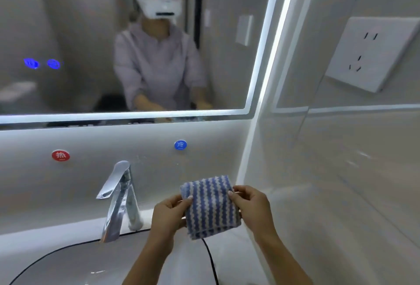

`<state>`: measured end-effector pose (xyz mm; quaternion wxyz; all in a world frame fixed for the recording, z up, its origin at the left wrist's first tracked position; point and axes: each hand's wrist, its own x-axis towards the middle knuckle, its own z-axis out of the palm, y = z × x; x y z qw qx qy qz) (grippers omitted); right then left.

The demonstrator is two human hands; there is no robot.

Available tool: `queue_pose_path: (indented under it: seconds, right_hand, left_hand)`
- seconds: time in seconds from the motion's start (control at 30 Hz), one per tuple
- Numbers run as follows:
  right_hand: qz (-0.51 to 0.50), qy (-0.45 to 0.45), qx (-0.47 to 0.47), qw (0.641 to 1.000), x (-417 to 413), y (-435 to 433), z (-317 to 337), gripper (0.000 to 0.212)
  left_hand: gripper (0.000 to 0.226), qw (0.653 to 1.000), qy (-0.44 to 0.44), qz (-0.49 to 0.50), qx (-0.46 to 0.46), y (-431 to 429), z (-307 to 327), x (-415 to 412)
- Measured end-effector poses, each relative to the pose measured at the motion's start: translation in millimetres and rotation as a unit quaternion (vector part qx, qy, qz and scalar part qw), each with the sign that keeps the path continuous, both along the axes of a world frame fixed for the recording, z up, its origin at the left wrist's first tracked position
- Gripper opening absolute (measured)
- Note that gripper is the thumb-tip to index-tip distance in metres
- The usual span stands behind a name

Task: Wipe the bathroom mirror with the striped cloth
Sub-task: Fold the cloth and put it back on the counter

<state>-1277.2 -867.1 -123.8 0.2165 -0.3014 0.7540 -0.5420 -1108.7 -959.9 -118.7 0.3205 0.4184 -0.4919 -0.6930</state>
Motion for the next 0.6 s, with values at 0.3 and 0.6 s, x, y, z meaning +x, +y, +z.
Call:
queue_pose_path:
  seconds: [0.3,0.6]
  right_hand:
    - [-0.046,-0.006,0.065,0.997,-60.7,-54.8,-89.7,0.009]
    - [-0.072,-0.010,0.147,0.986,-93.6,-84.3,-188.2,0.005]
  left_hand:
    - [0.009,0.994,-0.104,-0.001,0.017,-60.5,-83.3,-76.1]
    - [0.015,0.977,-0.192,-0.031,0.088,-100.2,-171.3,-122.8]
